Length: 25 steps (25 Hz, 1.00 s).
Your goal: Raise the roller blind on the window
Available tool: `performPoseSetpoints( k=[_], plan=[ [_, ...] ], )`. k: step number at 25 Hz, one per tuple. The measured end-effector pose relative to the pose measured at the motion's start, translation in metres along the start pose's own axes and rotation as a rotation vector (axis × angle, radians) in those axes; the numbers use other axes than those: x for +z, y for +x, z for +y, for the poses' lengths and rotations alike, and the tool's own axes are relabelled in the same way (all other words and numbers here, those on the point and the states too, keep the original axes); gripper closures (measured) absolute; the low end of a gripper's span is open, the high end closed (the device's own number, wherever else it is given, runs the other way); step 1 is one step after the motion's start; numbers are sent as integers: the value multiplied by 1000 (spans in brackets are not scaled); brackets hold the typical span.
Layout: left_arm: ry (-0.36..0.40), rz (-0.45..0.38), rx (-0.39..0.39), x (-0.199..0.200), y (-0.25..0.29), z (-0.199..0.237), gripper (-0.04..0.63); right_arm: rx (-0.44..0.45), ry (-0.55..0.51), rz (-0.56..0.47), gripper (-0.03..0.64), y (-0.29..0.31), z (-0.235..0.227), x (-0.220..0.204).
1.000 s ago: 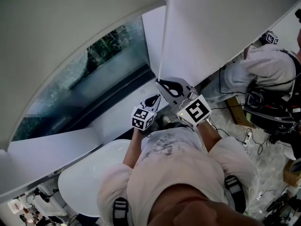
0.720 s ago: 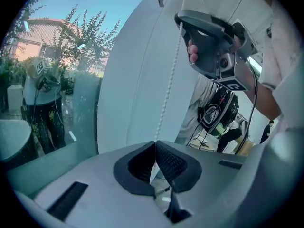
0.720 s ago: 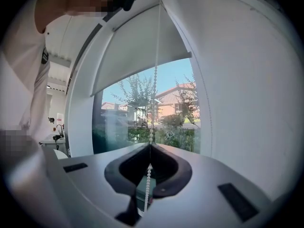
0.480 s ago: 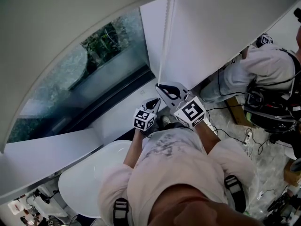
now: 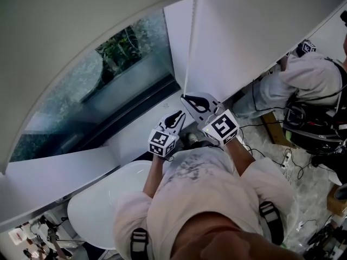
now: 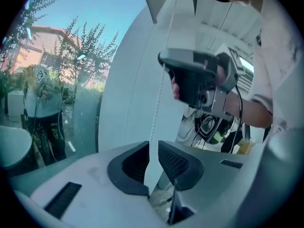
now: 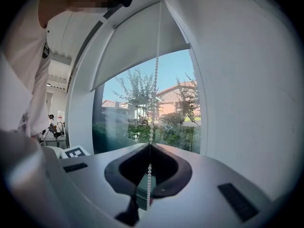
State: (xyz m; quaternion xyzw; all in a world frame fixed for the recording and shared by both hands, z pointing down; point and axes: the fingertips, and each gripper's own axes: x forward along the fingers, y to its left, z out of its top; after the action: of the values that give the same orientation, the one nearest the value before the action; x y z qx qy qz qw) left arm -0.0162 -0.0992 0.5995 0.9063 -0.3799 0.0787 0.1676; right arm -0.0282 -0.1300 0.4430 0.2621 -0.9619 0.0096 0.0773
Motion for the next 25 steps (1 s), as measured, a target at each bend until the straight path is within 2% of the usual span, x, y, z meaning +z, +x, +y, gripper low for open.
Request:
performPoseSetpoints(
  k=[4,8,17,21,25],
  plan=[
    [29,-97,-2,62,-20,-3,541,2,-3,-2,555,2,-3,-2],
    [39,-159,-26,122,-42,-11,541,-8,5,-7,555,-1,-4,-1],
    [208,-322,-87,256,-63,-36,541,-11,17,-14,555,-3,-1,-3],
    [221,-376,-171,295,-61,-51,540,-6,18,-14,555,-1,2,-4],
    [249,-406,-175,318,-57,-56,540,-1,10,-11,555,-1,4,-4]
  ],
)
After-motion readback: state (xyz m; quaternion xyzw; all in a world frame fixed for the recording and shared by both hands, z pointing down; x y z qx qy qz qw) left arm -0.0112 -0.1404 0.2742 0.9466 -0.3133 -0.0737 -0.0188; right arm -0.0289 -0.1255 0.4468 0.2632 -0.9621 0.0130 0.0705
